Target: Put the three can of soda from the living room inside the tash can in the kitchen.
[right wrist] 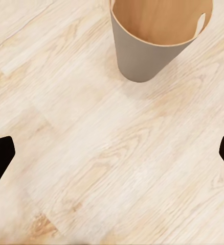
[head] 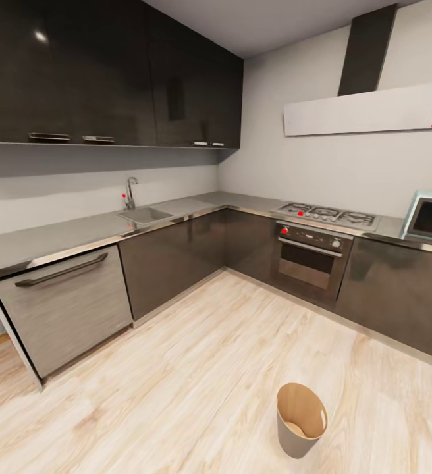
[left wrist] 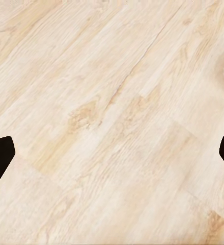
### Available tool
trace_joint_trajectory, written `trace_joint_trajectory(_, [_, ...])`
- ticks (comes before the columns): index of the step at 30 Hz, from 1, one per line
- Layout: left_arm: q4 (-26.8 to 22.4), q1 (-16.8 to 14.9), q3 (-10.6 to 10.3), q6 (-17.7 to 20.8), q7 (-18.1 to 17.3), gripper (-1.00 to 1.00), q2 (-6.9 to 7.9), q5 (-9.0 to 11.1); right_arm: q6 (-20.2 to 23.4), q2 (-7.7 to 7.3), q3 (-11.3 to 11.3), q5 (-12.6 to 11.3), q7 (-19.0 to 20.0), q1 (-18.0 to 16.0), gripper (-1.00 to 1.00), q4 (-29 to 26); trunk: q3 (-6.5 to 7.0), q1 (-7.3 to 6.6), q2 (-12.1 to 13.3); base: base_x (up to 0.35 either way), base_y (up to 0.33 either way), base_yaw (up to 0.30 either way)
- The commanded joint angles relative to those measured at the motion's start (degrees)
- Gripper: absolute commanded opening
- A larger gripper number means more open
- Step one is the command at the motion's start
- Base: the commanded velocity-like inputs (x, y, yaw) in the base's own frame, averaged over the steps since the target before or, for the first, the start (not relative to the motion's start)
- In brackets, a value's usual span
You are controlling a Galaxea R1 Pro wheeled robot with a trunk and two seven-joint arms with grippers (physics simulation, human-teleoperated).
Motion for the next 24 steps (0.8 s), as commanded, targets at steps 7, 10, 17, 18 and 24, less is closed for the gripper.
trace_joint_trajectory(7, [0.0,0.0,0.0,0.0,0.0,1.00,0.02,0.0,0.0,0.00,0.0,0.0,0.0,0.0,1.00,0.0,0.00,0.00,0.0,0.086,0.000,0.000])
trace_joint_trajectory(10, [0.0,0.0,0.0,0.0,0.0,1.00,0.00,0.0,0.0,-0.01,0.0,0.0,0.0,0.0,1.00,0.0,0.00,0.00,0.0,0.217,0.000,0.000])
trace_joint_trajectory(17, [0.0,0.0,0.0,0.0,0.0,1.00,-0.01,0.0,0.0,-0.02,0.0,0.0,0.0,0.0,1.00,0.0,0.00,0.00,0.0,0.172,0.000,0.000])
trace_joint_trajectory(18, [0.0,0.0,0.0,0.0,0.0,1.00,0.00,0.0,0.0,-0.02,0.0,0.0,0.0,0.0,1.00,0.0,0.00,0.00,0.0,0.057,0.000,0.000])
trace_joint_trajectory(24, [0.0,0.0,-0.1,-0.1,0.0,1.00,0.00,0.0,-0.1,-0.06,-0.1,0.0,0.0,0.0,1.00,0.0,0.00,0.00,0.0,0.091,0.000,0.000])
